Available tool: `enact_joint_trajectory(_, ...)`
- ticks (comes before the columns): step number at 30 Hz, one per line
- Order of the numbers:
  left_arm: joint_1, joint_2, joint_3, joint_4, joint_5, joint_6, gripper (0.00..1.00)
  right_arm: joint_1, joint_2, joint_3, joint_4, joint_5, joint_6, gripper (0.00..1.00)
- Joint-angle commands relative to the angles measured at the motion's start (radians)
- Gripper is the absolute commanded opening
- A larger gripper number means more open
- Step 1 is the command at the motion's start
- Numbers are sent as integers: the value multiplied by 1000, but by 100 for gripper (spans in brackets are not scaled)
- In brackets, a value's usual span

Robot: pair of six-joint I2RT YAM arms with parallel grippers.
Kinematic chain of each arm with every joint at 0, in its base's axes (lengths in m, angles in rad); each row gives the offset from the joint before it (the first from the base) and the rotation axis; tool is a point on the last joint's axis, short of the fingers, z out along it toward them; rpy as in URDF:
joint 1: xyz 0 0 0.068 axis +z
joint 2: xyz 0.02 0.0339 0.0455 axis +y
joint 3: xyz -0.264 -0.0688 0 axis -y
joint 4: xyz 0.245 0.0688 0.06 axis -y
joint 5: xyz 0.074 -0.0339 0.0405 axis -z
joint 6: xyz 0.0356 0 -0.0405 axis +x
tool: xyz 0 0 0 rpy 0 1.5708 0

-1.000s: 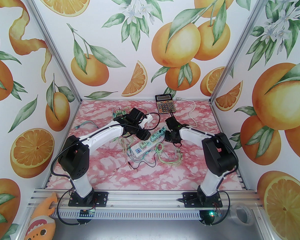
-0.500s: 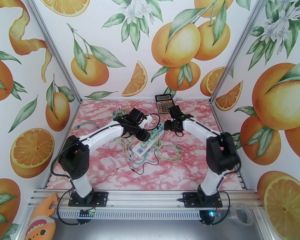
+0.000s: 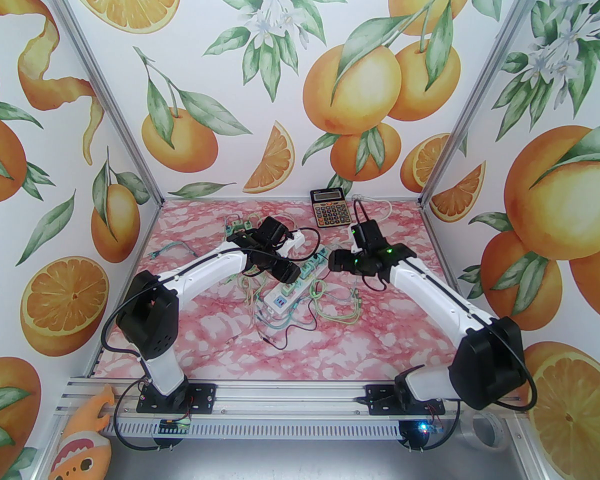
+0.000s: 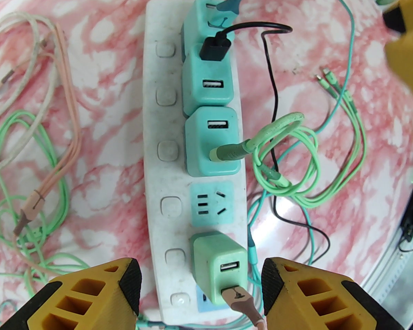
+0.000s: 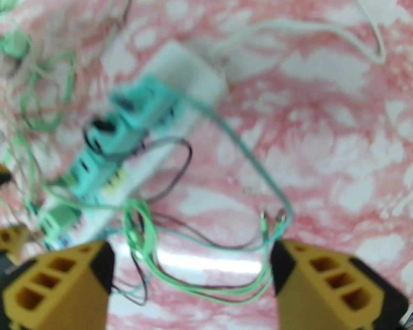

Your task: Pull the plug off the socket

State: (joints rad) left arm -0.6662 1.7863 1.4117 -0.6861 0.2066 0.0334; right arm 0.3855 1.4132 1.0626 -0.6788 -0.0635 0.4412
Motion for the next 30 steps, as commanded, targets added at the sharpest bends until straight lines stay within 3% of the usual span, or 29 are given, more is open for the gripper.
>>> enact_joint_trajectory(1, -32, -16, 31, -22, -12, 30, 61, 18, -80, -79, 96, -77, 102, 66)
enact_joint_trajectory(7, -80, 41, 41, -61, -91, 95, 56, 54, -95, -167, 215, -108, 217, 63)
enact_joint_trajectory(23, -110, 159, 55, -91, -146, 127, 50, 95, -62, -212, 282, -105, 277, 63)
enact_joint_trajectory(30, -113, 178, 75, -98, -167, 126, 37, 109, -50, -212, 296, -107, 287, 63)
